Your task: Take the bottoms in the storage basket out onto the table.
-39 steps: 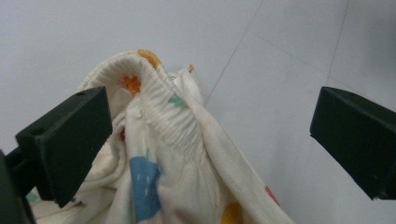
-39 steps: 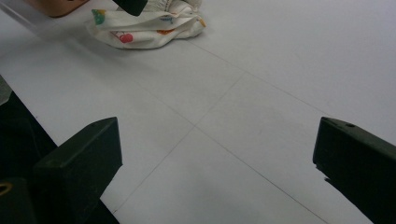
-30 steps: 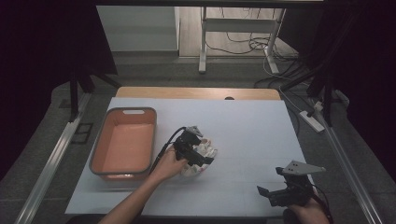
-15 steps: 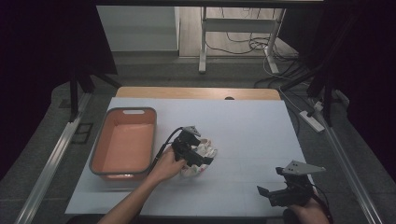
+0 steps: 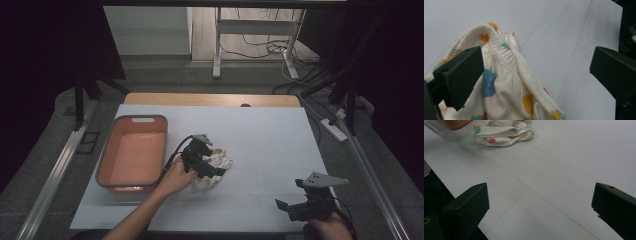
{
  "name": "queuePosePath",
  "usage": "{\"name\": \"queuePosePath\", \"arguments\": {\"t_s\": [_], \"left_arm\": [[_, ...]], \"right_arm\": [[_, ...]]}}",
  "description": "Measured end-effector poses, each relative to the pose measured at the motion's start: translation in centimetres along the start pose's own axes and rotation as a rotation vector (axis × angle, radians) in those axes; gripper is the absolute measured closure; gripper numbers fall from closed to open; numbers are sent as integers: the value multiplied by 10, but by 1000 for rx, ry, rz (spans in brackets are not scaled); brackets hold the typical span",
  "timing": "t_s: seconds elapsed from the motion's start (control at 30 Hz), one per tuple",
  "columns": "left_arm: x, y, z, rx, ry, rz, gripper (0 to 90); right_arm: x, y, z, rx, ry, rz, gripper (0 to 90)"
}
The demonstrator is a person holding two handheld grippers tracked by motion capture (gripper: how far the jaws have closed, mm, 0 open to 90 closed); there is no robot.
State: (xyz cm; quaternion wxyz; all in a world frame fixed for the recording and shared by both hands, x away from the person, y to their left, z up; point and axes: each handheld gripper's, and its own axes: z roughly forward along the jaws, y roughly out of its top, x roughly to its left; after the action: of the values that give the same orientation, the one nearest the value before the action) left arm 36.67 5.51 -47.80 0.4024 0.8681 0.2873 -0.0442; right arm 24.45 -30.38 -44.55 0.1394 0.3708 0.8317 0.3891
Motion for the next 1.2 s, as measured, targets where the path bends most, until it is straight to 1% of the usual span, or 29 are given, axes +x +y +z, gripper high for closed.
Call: {"name": "queuePosePath", "arguments": {"t_s": [0.03,0.13,0.27,0.43,0.67,0.77,0.9,1.03,1.1,1.2], "left_arm": [[0,0,0,0,0,0,6],[1,-1,-3,-14,-22,-7,5],[3,-3,-6,-28,-15,-5,9],[5,-5,-11,-52,-18,-11,13],[4,-5,-19,-53,-10,-8,15],[5,-5,-22,-52,-9,6,14],[7,-6,-26,-64,-17,2,14],[8,-7,-31,-74,-12,-7,15],[7,-7,-33,-80,-21,-9,16],[6,-8,-36,-79,-26,2,16]], "right_arm": [[0,0,0,0,0,1,19],[0,0,0,0,1,1,19],[0,0,0,-1,1,1,19],[0,0,0,-3,3,3,19],[0,0,0,-2,2,2,19],[0,0,0,-3,3,3,19],[0,0,0,-1,2,2,19],[0,0,0,-2,2,2,19],[0,0,0,-2,2,2,19],[0,0,0,-1,1,1,19]]}}
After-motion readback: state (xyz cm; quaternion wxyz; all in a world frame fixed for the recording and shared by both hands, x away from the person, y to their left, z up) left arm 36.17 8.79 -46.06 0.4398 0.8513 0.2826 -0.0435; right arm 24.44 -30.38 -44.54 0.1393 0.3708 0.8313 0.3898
